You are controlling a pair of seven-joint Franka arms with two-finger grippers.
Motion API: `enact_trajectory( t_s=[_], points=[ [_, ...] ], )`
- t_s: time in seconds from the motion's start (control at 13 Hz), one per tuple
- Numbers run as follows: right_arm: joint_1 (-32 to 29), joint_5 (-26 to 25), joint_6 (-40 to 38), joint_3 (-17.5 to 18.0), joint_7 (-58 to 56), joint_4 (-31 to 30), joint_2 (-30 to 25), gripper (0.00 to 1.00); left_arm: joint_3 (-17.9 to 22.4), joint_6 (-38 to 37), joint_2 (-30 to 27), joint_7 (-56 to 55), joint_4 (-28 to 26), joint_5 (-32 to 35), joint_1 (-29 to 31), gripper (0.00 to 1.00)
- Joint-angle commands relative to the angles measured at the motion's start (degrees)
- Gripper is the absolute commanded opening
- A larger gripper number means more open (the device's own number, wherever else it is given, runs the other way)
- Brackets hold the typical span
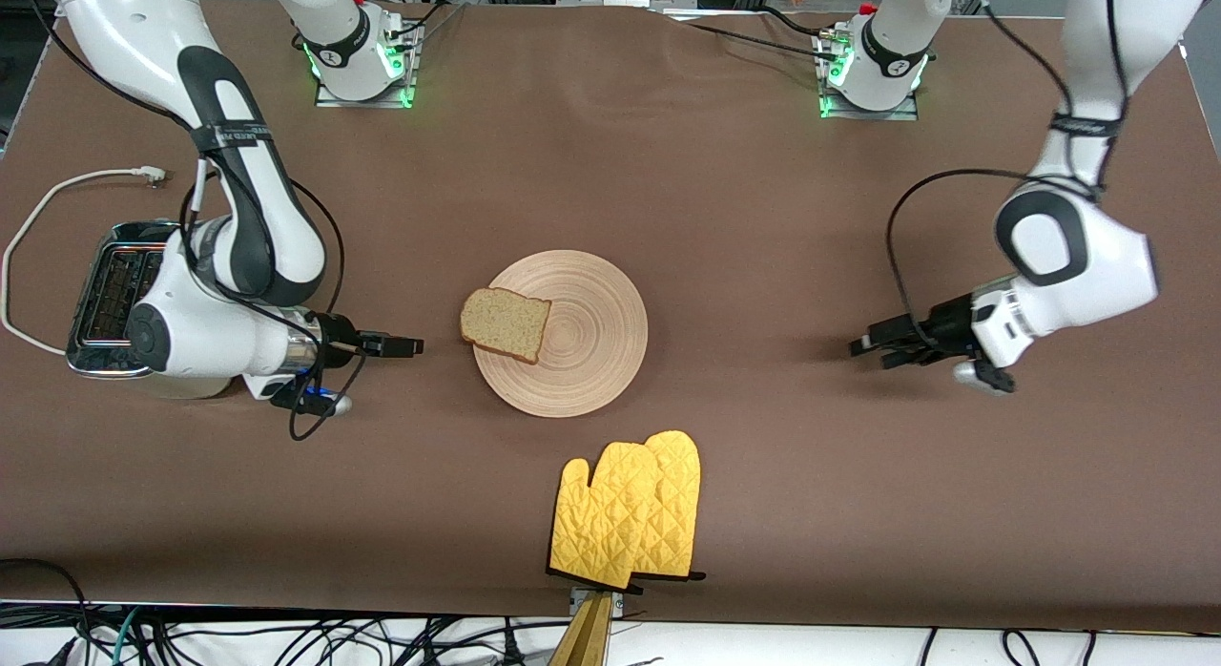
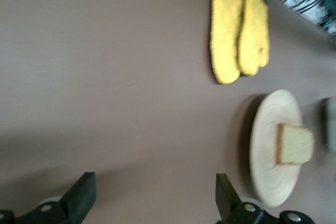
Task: Move plate and put bread in toaster
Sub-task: 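Release the plate with the left gripper while the right gripper reaches the bread, then grasp the bread slice edge with the right gripper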
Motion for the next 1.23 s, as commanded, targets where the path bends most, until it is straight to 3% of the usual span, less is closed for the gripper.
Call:
enact_trajectory(
  t_s=[0.0, 0.15, 0.38, 0.69, 0.92, 1.15],
  points=[
    [2.1, 1.6, 3.8, -0.1, -0.3, -1.5, 1.0, 1.0, -1.7, -3.4, -6.3, -6.5, -0.3, 11.3, 1.1, 1.0],
    [3.3, 6.4, 4.9, -0.1, -0.4, -2.5, 1.8, 1.0, -3.5, -6.5, -11.1, -17.6, 0.4, 27.2, 1.1, 1.0],
    [4.4, 8.2, 6.0, -0.1, -0.4, -4.0, 2.1, 1.0, -4.9, -23.2, -14.4, -30.3, 8.5, 38.1, 0.2, 1.0],
    [5.5, 8.2, 6.1, -0.1, -0.4, -5.2, 2.6, 1.0, -4.0, -43.8, -14.4, -33.0, 21.4, 43.3, -0.3, 1.0],
    [5.7, 8.2, 6.1, -0.1, -0.4, -6.9, 2.6, 1.0, 1.2, -45.7, -14.4, -32.2, 25.9, 46.2, -3.7, 1.0],
    [5.7, 8.2, 6.0, -0.1, 0.7, -8.4, 1.7, 1.0, 1.5, -46.1, -15.9, -31.1, 26.0, 46.3, -3.7, 1.0]
  ],
)
